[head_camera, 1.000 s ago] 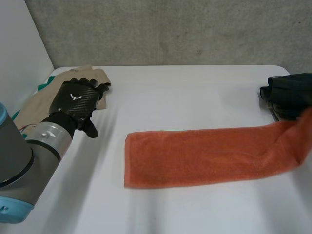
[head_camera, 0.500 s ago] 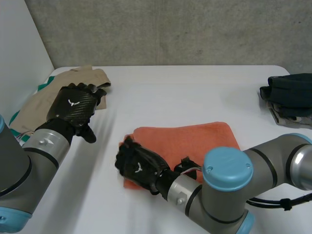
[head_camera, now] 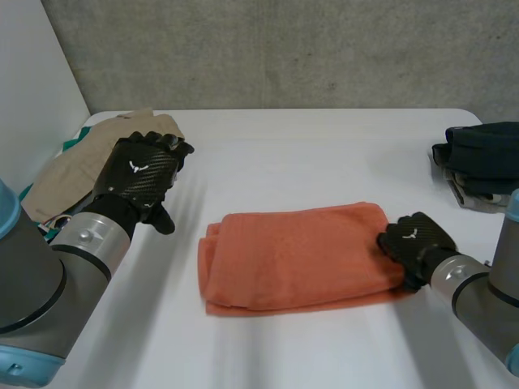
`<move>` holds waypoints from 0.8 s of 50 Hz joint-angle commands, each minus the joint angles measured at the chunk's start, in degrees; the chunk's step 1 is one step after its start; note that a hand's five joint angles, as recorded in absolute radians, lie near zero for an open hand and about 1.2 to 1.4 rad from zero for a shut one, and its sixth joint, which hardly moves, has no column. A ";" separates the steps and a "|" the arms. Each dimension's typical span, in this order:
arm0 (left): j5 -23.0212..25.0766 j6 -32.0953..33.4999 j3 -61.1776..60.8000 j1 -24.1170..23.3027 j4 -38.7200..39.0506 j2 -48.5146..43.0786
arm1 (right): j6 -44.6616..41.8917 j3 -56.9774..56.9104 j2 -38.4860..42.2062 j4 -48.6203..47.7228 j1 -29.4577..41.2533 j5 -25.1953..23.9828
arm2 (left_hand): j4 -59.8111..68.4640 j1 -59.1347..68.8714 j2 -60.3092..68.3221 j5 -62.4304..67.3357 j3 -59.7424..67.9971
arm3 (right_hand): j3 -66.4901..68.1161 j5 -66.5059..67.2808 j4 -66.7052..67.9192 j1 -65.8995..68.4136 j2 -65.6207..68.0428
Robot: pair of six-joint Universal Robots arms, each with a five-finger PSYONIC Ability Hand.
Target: Fold the laundry.
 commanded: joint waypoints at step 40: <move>-0.77 -17.27 10.64 -11.40 -0.15 -6.41 | 41.02 -10.91 -3.72 -3.03 13.26 -7.34 | 0.59 0.29 0.57 1.05 0.27 | -36.57 -36.26 -36.40 -36.24 -37.39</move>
